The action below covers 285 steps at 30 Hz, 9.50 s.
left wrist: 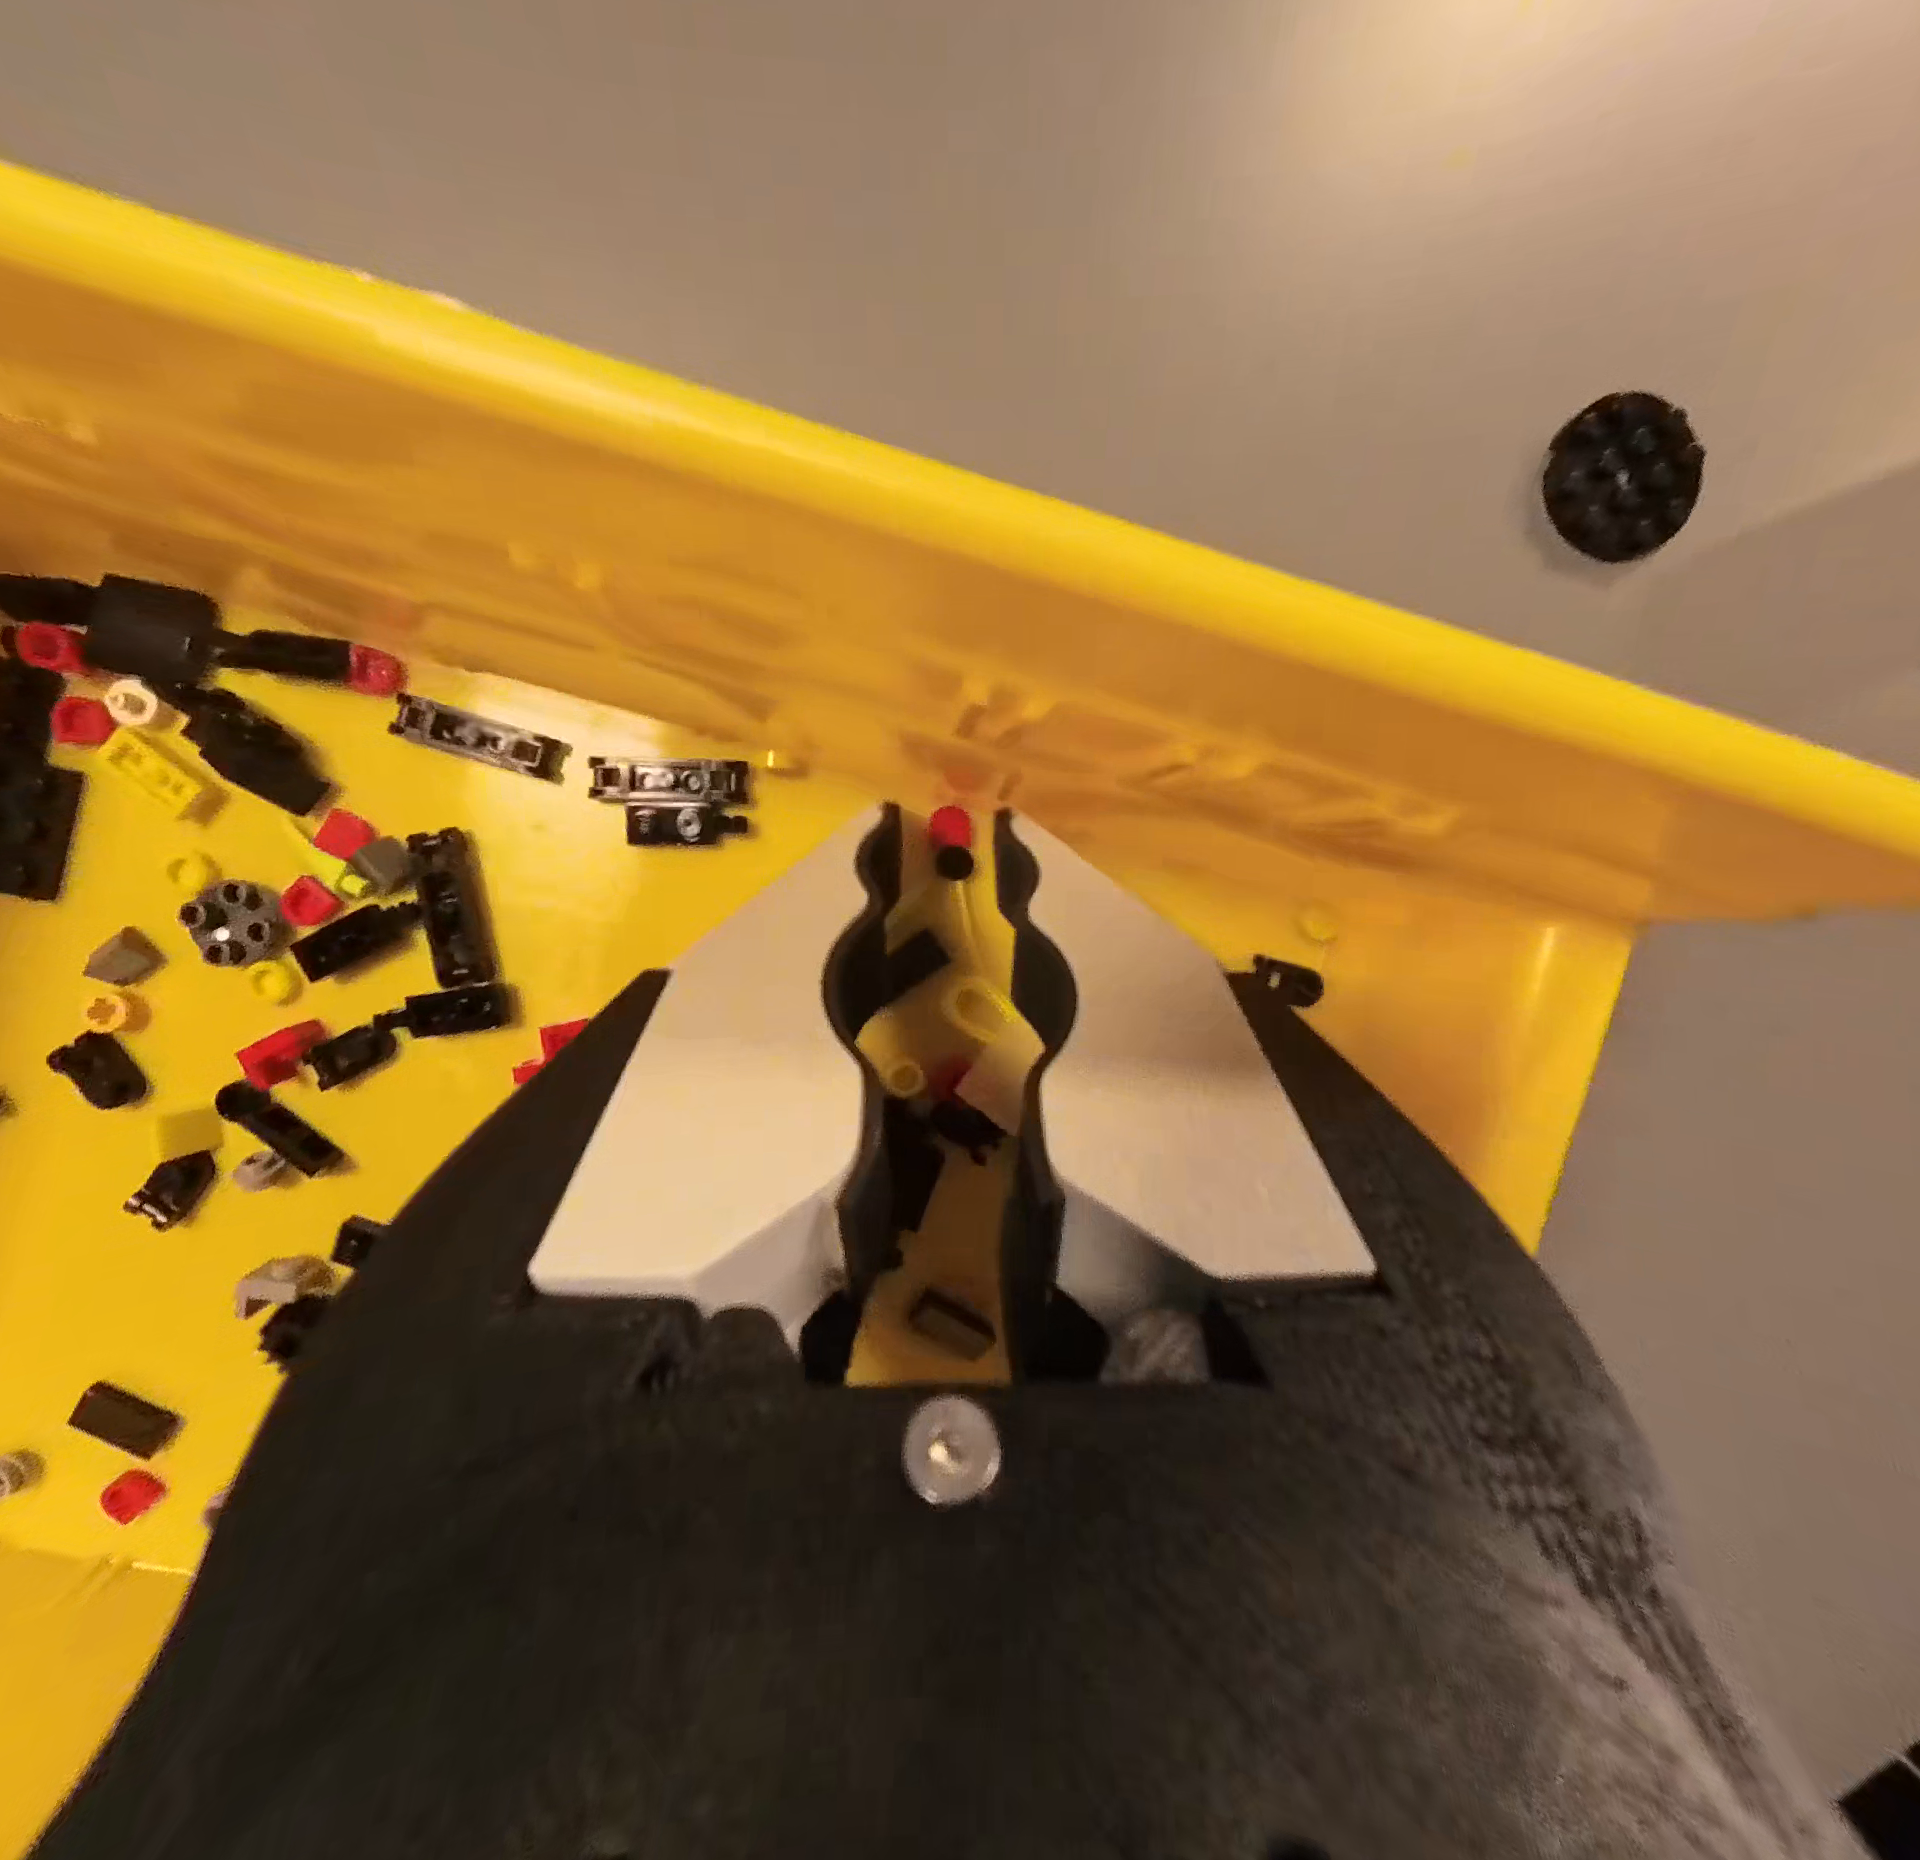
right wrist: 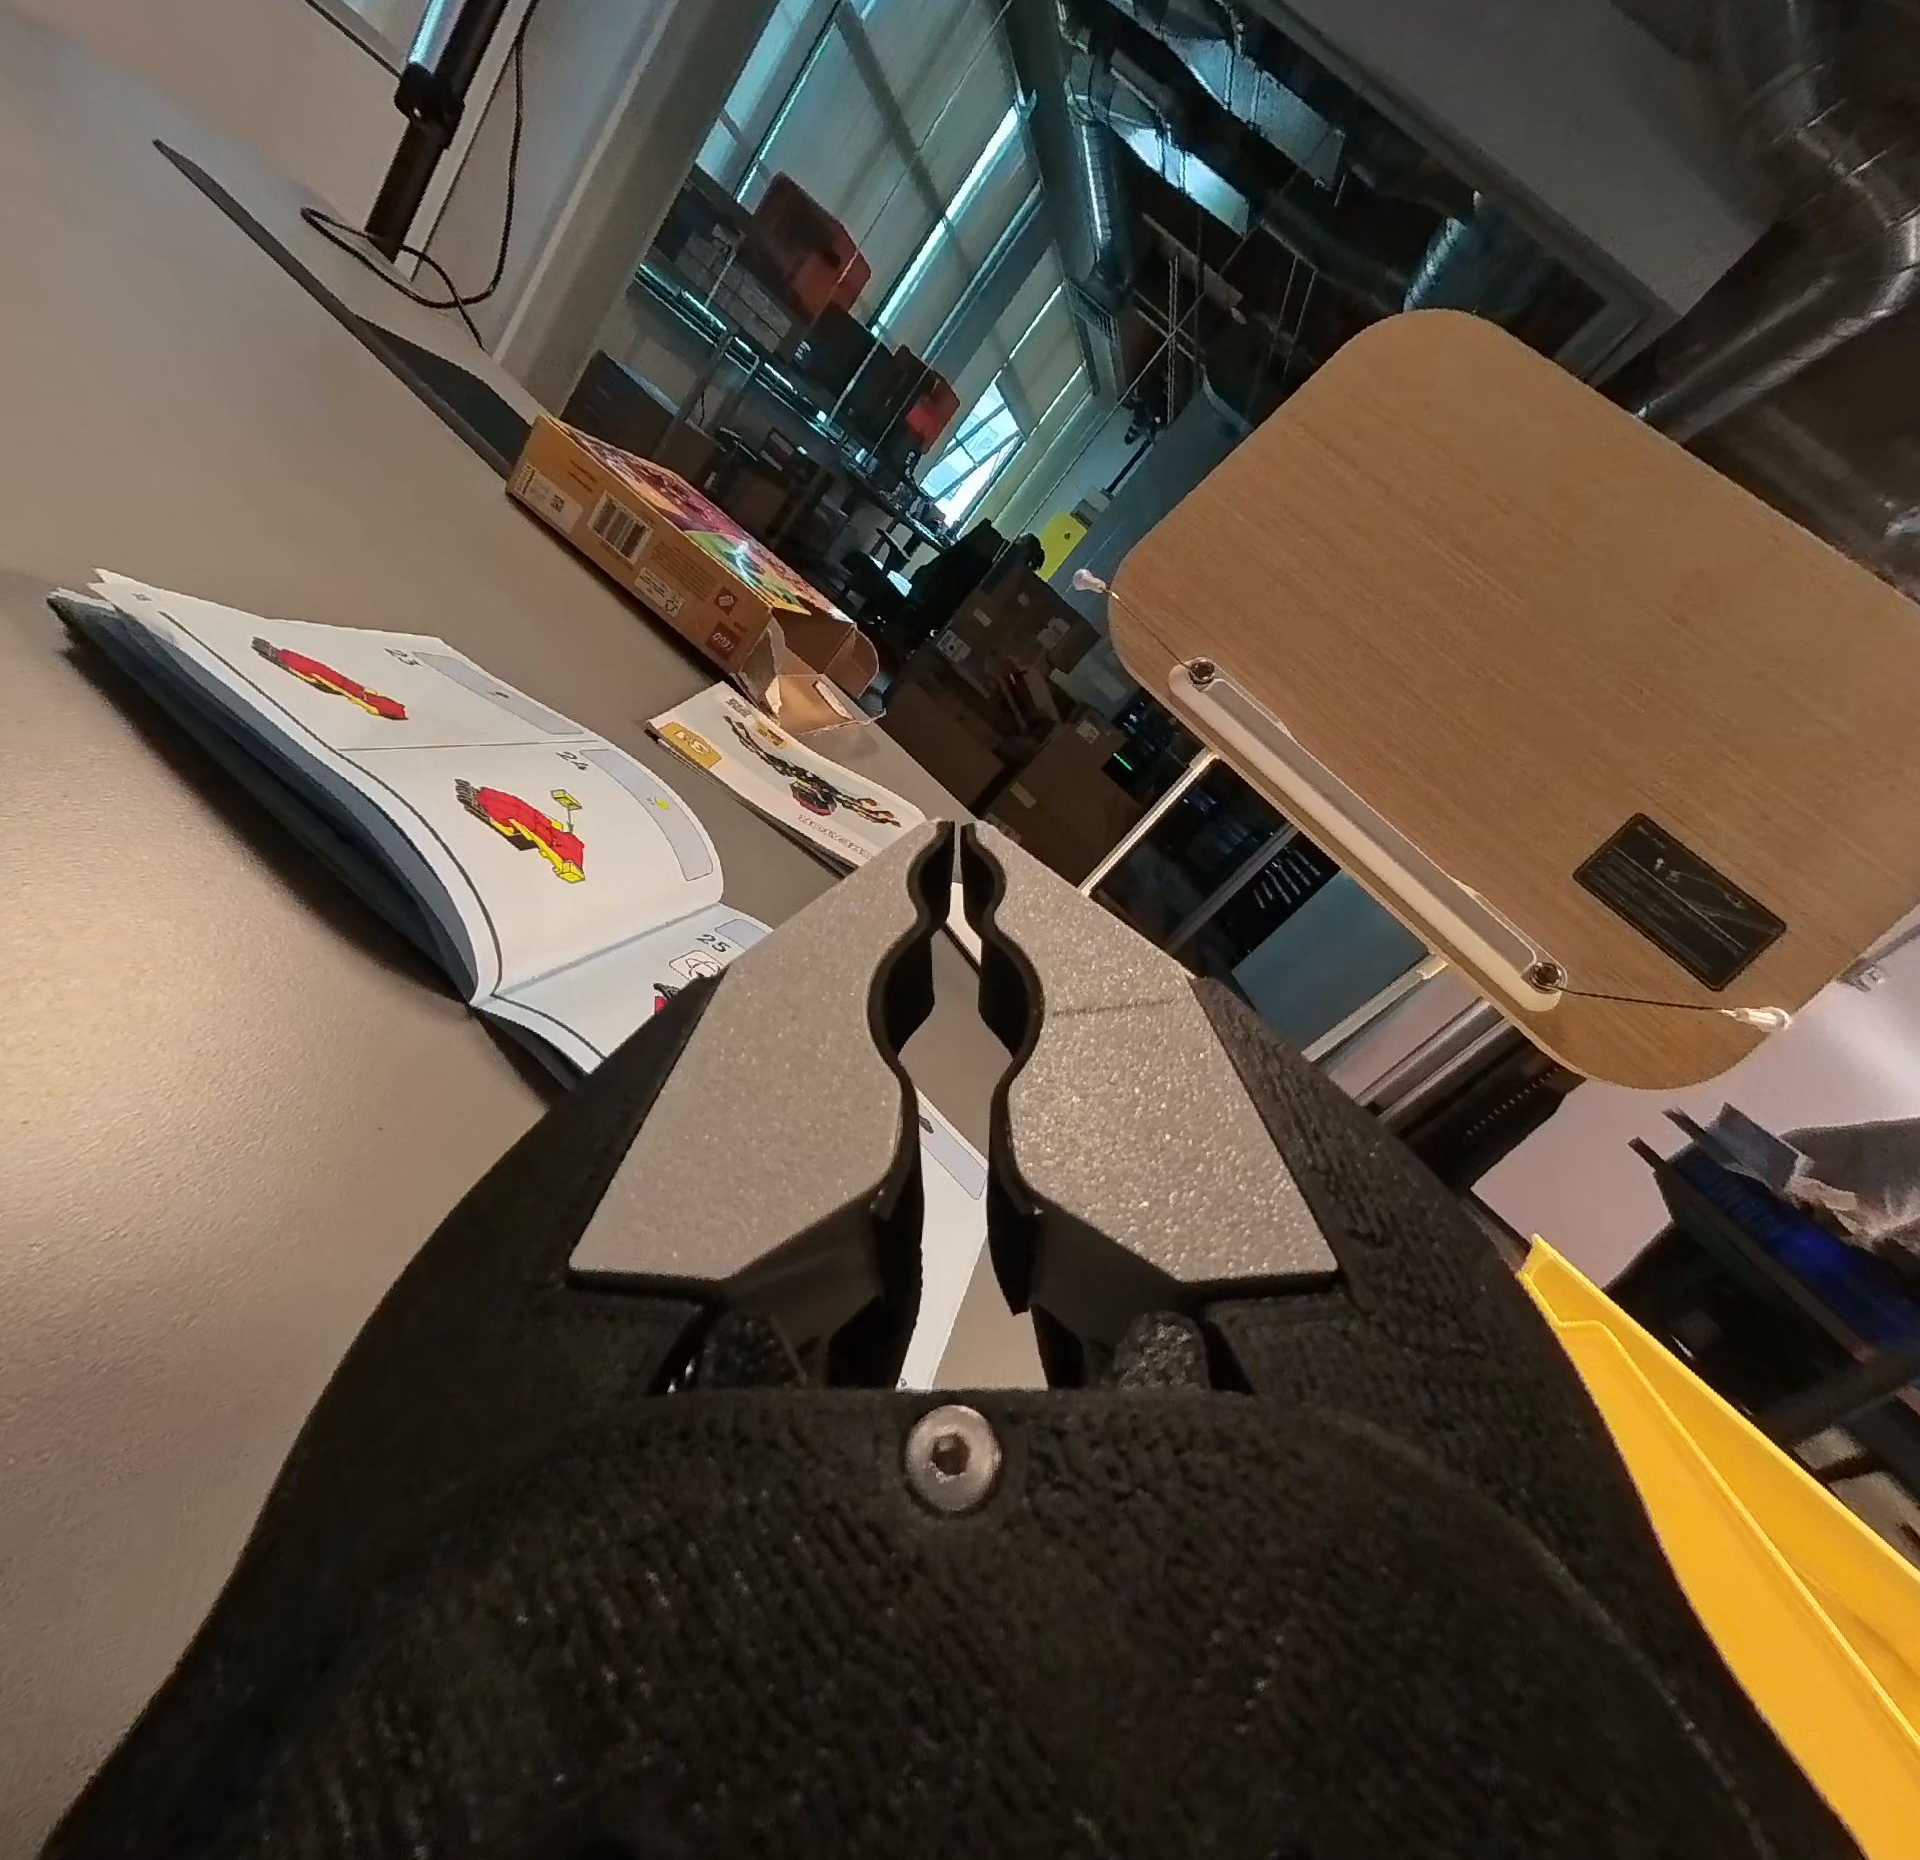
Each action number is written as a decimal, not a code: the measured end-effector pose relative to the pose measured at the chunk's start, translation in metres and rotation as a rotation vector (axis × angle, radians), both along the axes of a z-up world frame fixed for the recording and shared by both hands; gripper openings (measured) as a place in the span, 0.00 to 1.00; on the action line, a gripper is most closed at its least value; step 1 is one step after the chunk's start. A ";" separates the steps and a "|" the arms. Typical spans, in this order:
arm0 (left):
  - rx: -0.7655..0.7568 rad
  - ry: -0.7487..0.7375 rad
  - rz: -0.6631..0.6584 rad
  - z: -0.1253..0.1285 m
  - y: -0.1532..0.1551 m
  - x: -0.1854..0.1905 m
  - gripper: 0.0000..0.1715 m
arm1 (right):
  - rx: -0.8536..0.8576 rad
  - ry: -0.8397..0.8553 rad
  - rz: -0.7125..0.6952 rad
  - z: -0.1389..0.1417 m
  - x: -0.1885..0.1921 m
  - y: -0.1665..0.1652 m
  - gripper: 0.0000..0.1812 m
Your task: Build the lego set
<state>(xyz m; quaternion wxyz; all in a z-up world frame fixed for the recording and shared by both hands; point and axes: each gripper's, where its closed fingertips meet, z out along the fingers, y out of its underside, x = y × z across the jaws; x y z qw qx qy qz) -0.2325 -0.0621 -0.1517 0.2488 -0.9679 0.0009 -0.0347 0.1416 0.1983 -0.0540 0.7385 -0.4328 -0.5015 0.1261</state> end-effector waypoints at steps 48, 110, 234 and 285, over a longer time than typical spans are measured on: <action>0.187 -0.006 -0.676 -0.006 0.056 0.304 0.07 | -0.001 -0.004 0.025 -0.001 -0.002 -0.002 0.00; 1.154 0.424 -0.640 0.085 0.027 0.231 0.11 | -0.853 -0.347 0.013 -0.090 0.010 -0.206 0.08; 1.077 1.368 -1.031 0.045 0.018 0.261 0.12 | -0.355 -0.862 1.247 -0.041 -0.103 -0.264 0.07; 1.098 1.340 -1.057 0.048 0.016 0.262 0.06 | -0.498 -0.883 1.212 -0.042 -0.103 -0.255 0.03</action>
